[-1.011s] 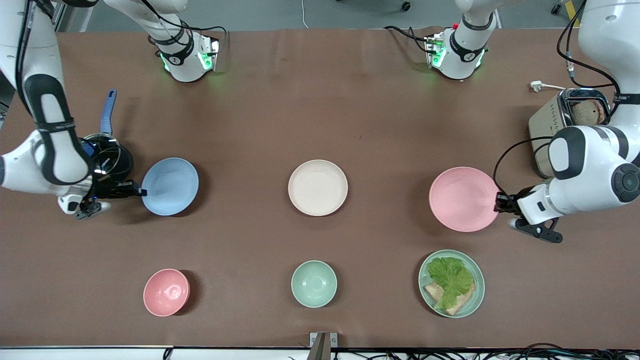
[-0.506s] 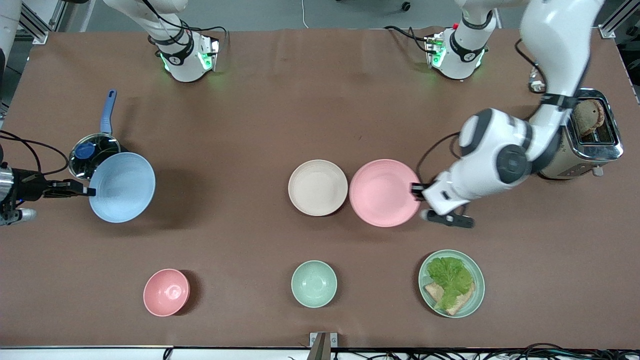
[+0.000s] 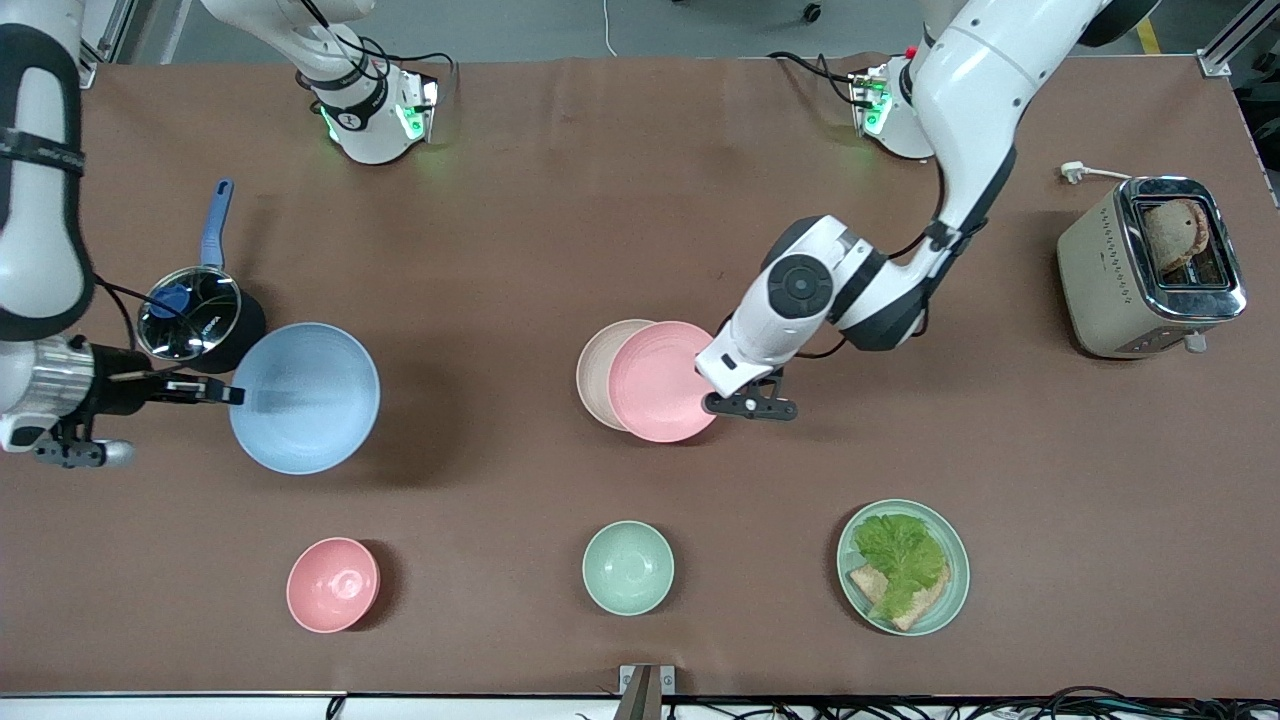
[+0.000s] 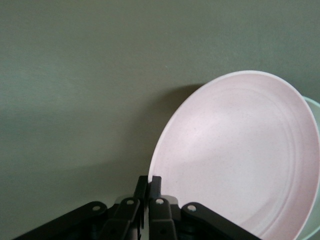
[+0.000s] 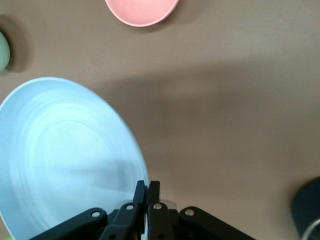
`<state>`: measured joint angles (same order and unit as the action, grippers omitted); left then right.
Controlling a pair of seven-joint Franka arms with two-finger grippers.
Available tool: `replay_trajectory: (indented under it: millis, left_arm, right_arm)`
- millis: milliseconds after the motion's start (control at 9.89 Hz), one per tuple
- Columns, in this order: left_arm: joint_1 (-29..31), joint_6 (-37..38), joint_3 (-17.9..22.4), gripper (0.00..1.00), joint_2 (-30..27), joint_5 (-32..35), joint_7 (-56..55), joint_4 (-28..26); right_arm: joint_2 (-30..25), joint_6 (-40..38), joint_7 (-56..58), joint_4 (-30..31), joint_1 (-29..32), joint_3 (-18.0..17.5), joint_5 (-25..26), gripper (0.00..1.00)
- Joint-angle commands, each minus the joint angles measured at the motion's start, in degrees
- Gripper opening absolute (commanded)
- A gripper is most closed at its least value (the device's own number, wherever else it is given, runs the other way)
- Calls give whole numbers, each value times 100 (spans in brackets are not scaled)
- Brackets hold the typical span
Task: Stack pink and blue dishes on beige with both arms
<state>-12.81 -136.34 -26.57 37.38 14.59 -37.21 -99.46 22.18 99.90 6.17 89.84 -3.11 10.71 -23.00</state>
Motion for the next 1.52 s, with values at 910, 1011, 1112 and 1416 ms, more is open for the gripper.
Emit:
replay_trajectory:
  millis: [910, 1011, 1112, 1416]
  left_arm:
    - [1568, 2308, 30, 100, -1397, 256, 1195, 1480]
    - [1754, 2801, 21, 100, -1652, 220, 1503, 1665]
    - [1929, 3275, 12, 100, -1977, 142, 1654, 1780]
    - [2343, 4113, 12, 100, -2699, -631, 1856, 1790]
  right_arm:
    - [-820, 2170, -2442, 1913, 12, -2623, 331, 0]
    - [-698, 2479, -2549, 1958, -93, -2801, 323, 1]
    - [-523, 2743, -2811, 1958, -311, -2863, 323, 1]
    - [48, 3735, -3348, 1993, -997, -2881, 323, 2]
